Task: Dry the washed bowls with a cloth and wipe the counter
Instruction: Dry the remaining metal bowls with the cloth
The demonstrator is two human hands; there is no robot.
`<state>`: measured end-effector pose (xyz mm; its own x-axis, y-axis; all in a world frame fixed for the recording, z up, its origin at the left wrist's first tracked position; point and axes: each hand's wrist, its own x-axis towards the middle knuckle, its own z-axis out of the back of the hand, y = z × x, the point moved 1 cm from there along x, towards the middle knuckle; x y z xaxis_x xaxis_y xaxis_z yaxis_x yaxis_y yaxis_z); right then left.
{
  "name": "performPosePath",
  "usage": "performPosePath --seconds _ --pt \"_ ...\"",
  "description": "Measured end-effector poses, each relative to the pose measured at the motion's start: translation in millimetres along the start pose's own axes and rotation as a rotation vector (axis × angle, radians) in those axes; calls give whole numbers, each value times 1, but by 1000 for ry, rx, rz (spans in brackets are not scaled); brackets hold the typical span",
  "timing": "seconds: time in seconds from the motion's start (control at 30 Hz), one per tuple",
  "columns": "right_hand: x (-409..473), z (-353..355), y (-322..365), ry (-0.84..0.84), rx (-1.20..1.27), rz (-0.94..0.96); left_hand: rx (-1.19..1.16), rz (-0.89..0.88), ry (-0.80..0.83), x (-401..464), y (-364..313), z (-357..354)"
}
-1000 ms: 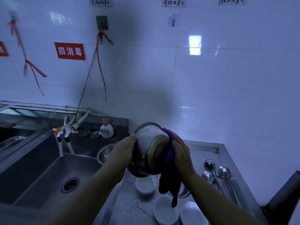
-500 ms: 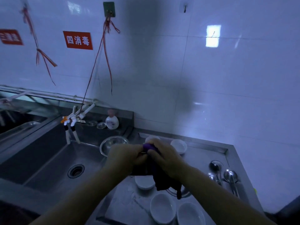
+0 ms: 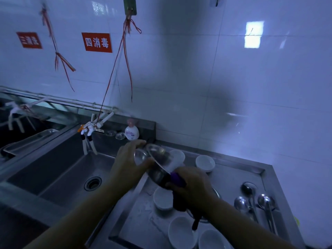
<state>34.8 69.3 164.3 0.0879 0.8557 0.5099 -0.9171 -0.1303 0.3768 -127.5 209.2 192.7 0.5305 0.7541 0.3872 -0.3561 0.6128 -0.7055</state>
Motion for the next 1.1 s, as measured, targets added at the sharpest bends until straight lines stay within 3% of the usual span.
performPosePath --seconds 0.07,0.13,0.2,0.27,0.43,0.53,0.67,0.73,0.83,0.93,1.03,1.1 --pt "-3 -7 -3 -173 -240 85 -275 341 88 -14 -4 -18" --pt "-2 -13 -1 -311 -361 163 -539 554 248 -27 -17 -33" --pt "0 -21 7 -346 -412 230 -682 582 273 -31 -26 -47" --pt "2 -26 11 -381 -434 285 -749 583 175 -28 -30 -52" --pt "-2 -25 6 -331 -434 395 -528 619 207 -18 -27 -38" --pt "-7 -20 -8 -292 -492 570 -474 566 325 -3 -27 -16" --pt "-6 -2 -30 -156 -497 806 -221 489 539 16 -28 13" --pt "-2 3 -33 -132 -514 836 -216 497 491 22 -27 15" --pt "12 0 -25 -231 -546 724 -394 517 243 14 -34 -1" --pt "19 -11 -13 -305 -533 587 -425 436 37 -9 -41 -28" --pt "16 -22 -9 -290 -511 547 -469 447 -47 -18 -38 -37" --pt "13 -27 -12 -255 -501 558 -455 463 -1 -16 -32 -32"
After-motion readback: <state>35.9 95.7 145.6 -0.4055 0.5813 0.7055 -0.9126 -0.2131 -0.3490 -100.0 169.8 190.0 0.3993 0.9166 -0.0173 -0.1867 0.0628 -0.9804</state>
